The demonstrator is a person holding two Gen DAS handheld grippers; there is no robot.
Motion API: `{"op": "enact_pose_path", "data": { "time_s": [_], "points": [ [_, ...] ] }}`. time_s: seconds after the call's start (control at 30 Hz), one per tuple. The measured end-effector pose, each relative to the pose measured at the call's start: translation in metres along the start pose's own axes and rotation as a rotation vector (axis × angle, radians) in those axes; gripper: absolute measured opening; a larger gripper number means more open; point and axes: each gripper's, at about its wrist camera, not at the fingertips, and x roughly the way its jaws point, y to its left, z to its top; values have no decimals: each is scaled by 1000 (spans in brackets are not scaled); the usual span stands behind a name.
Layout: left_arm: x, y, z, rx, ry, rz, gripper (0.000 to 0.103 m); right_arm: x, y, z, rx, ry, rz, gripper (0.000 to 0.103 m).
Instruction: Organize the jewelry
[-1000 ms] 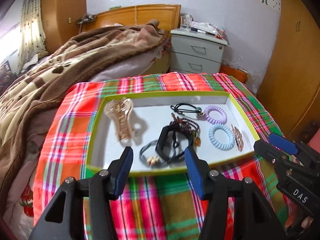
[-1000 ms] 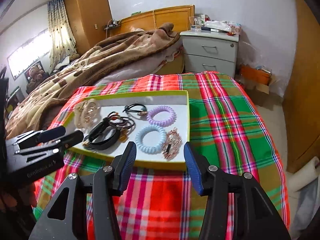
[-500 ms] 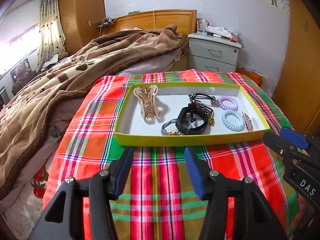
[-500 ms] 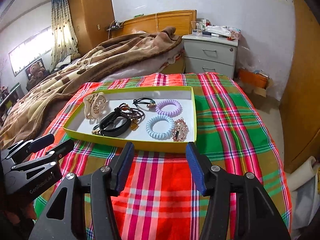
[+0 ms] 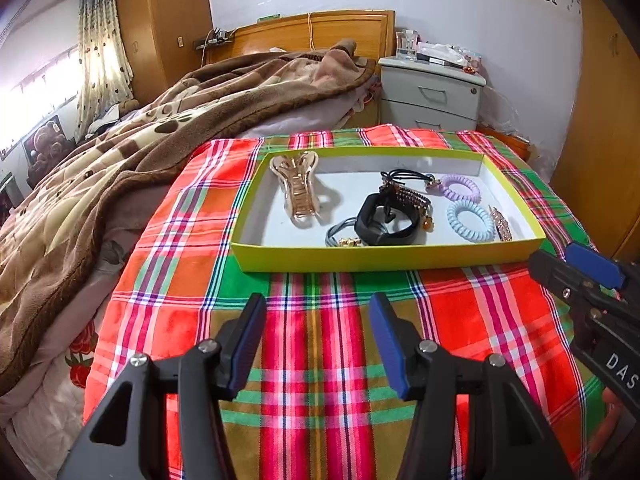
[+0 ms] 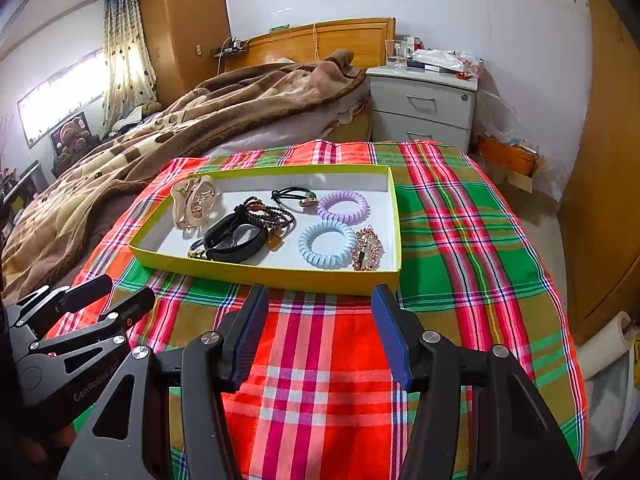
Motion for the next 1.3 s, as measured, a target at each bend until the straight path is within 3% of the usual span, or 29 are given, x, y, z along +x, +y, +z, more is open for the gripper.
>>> {"op": "enact_pose_path", "data": {
  "time_s": [0.27, 0.4, 1.3],
  "points": [
    [-4, -1, -1, -11, -9, -43, 56, 0, 2, -2, 3, 3, -2, 54],
    [-3, -4, -2, 8, 0, 10, 56, 0, 2, -2, 2, 2, -3, 54],
    [-6, 0, -2, -26, -6, -10, 56, -1, 3, -6, -1, 6, -3, 54]
  ]
}}
